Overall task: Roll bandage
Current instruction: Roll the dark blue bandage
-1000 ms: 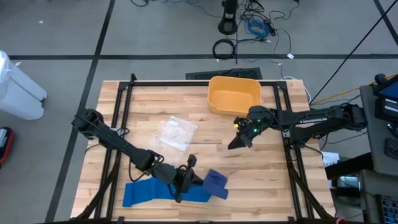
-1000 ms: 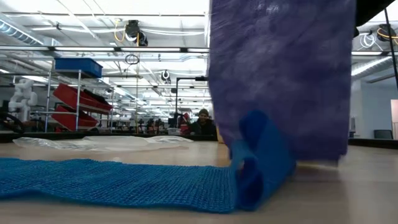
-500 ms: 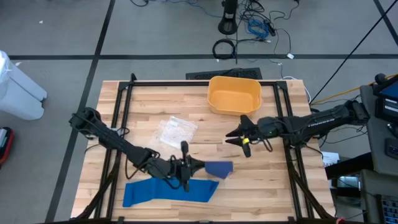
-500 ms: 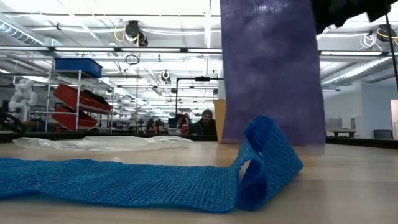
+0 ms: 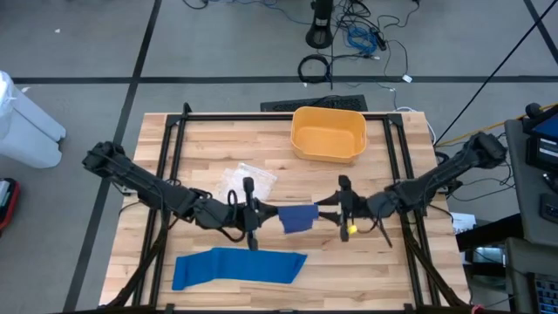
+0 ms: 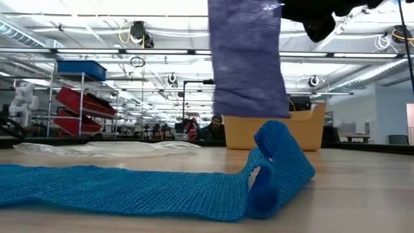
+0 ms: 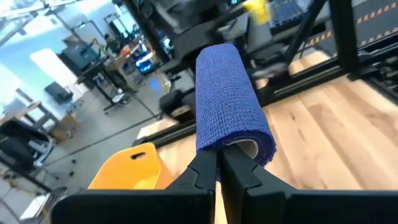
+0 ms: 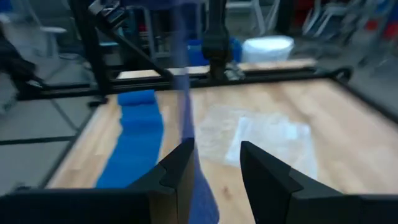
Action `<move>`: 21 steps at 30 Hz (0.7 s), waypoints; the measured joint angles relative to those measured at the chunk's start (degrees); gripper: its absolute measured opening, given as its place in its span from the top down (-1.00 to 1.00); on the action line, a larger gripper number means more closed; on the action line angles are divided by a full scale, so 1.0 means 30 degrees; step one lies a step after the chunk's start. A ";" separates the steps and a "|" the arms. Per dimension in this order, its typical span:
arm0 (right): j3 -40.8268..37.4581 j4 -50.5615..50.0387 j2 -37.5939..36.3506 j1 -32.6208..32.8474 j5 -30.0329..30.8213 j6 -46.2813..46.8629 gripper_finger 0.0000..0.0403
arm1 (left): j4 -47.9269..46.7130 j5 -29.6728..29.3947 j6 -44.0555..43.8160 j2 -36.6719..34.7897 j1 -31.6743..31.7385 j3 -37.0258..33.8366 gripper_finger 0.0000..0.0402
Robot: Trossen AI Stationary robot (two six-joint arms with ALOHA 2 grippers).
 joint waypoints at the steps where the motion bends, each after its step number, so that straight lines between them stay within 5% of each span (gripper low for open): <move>1: 0.0000 0.0343 0.0396 0.0393 0.0928 -0.0491 0.42 | -0.0496 0.0000 -0.0192 -0.0135 0.0028 -0.0003 0.97; 4: 0.0000 0.1340 0.1578 0.1192 0.3090 -0.1448 0.42 | -0.1076 0.0604 -0.0741 -0.0385 0.0132 -0.0005 0.97; 11: 0.0000 0.3609 0.4429 0.1602 0.3443 -0.2208 0.42 | -0.1546 0.1252 -0.0860 -0.0479 0.0205 -0.0005 0.97; 21: 0.0000 0.8514 0.7473 -0.0071 0.0771 -0.4150 0.16 | -0.0734 0.2483 -0.1328 -0.0499 0.0194 -0.0005 0.97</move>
